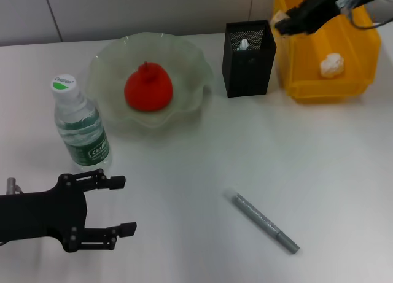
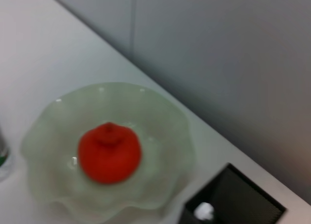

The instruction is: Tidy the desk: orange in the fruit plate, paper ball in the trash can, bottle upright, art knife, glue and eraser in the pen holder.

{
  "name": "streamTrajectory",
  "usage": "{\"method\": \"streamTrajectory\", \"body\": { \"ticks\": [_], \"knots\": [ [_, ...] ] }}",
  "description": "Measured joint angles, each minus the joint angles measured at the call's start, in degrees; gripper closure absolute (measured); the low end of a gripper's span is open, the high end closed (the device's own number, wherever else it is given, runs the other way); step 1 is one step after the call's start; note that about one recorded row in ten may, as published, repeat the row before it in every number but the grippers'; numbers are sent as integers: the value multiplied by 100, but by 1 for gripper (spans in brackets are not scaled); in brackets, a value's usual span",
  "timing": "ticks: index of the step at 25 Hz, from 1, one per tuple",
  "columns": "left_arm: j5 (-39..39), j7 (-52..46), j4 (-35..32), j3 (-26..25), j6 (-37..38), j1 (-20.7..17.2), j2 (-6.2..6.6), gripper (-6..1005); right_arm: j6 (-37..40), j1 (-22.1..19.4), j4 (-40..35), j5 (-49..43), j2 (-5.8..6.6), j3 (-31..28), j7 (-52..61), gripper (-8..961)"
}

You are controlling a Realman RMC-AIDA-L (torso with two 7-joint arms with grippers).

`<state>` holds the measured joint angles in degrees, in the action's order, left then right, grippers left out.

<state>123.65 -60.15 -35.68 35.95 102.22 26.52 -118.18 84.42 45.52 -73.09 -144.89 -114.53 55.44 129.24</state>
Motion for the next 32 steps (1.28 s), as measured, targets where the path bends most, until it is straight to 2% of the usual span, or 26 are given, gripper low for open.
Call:
{"method": "streamTrajectory", "body": {
  "ticks": [1,2,6,9,17,22,26,32],
  "knots": [
    [0,10,0,0,0,7,0,159,-163,125,459,-1,153,-187,-95,692],
    [0,10,0,0,0,7,0,159,-163,125,459,-1,153,-187,-95,692],
    [1,20,0,0,0,14,-3,159,-619,419,1571,47,463,-506,-446,692],
    [1,19,0,4,-1,11,-3,159,-755,496,1874,103,498,-621,-680,692],
    [1,4,0,9,1,-14,-3,159,-1150,675,2560,330,493,-677,-1222,692],
    [1,2,0,9,3,-22,-3,159,-1329,634,2691,515,388,-660,-1625,693],
    [1,-1,10,16,0,-23,-3,159,-1523,521,2706,717,260,-682,-2114,692],
    [1,-4,53,18,-1,-18,0,159,-1947,421,2883,912,215,-667,-2408,676]
  ]
}}
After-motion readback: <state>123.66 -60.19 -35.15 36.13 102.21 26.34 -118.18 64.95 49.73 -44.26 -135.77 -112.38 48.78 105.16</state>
